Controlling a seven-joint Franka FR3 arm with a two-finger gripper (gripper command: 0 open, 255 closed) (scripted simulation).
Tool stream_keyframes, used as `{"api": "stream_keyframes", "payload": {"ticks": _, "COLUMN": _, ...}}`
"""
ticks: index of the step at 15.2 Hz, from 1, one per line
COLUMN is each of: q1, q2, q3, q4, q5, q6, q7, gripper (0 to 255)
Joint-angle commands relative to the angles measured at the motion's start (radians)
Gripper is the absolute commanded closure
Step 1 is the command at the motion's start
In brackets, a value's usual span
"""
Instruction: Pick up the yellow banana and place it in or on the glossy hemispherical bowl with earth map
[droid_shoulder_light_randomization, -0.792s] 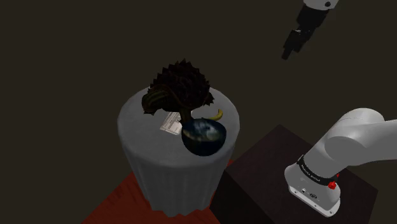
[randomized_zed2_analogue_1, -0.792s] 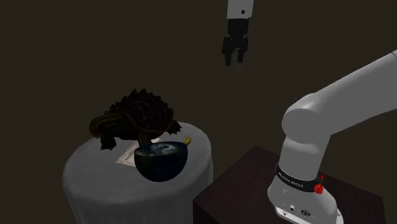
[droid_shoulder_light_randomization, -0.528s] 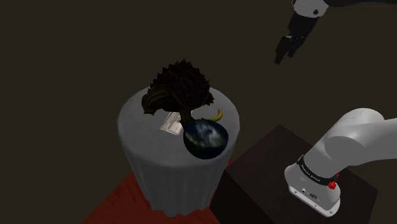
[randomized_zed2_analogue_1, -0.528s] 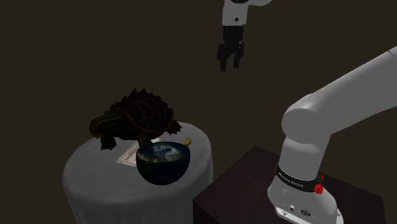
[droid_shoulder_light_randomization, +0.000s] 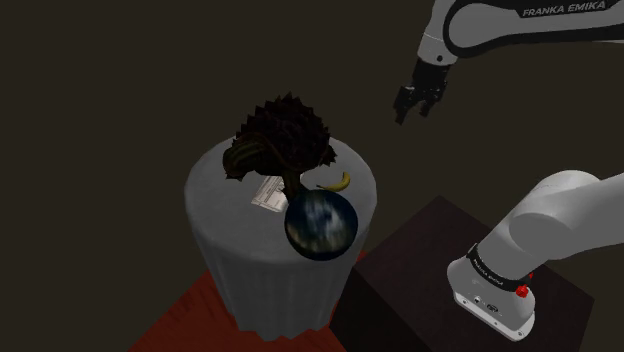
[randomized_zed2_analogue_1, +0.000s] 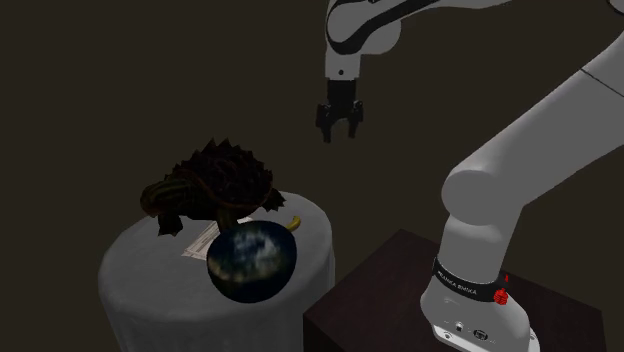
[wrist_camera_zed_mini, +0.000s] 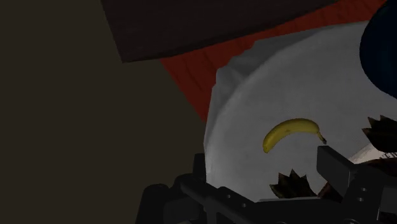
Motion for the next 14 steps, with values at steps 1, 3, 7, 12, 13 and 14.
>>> {"api": "stream_keyframes", "payload": {"ticks": 1, "q1": -0.003, "q2": 0.059, "q3": 0.014, "q4": -0.015, "q5": 0.016, "q6": 0.064, "q7": 0.05, "gripper": 0}}
{"api": "stream_keyframes", "payload": {"ticks": 3, "q1": -0.006, "q2": 0.122, "q3": 0.026, "q4": -0.021, "q5": 0.031, "q6": 0.124, "q7": 0.096, "gripper": 0}}
{"api": "stream_keyframes", "payload": {"ticks": 7, "q1": -0.01, "q2": 0.26, "q3": 0.048, "q4": -0.017, "q5": 0.058, "q6": 0.24, "q7": 0.184, "gripper": 0}}
{"api": "stream_keyframes", "payload": {"ticks": 12, "q1": -0.013, "q2": 0.451, "q3": 0.068, "q4": 0.02, "q5": 0.087, "q6": 0.374, "q7": 0.287, "gripper": 0}}
{"api": "stream_keyframes", "payload": {"ticks": 13, "q1": -0.013, "q2": 0.491, "q3": 0.07, "q4": 0.031, "q5": 0.092, "q6": 0.399, "q7": 0.307, "gripper": 0}}
{"api": "stream_keyframes", "payload": {"ticks": 14, "q1": -0.013, "q2": 0.531, "q3": 0.073, "q4": 0.044, "q5": 0.097, "q6": 0.423, "q7": 0.326, "gripper": 0}}
